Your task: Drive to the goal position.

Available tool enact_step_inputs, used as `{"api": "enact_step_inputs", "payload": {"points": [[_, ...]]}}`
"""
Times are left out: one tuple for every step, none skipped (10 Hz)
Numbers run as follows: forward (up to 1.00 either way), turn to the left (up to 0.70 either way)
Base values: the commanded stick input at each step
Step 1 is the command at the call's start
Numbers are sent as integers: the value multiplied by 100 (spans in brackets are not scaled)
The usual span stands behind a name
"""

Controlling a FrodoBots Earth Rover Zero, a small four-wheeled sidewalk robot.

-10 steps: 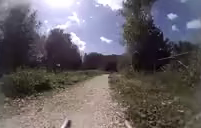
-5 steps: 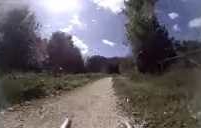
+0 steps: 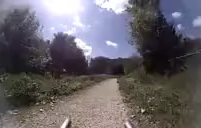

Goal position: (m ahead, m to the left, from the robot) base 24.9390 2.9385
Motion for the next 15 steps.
{"api": "enact_step_inputs", "payload": {"points": [[85,0],[85,0],[85,0],[83,-2],[77,-17],[75,-38],[75,-38],[75,-21],[76,0],[75,-3],[75,-19],[75,-34],[75,-19],[75,0],[75,-2]]}}
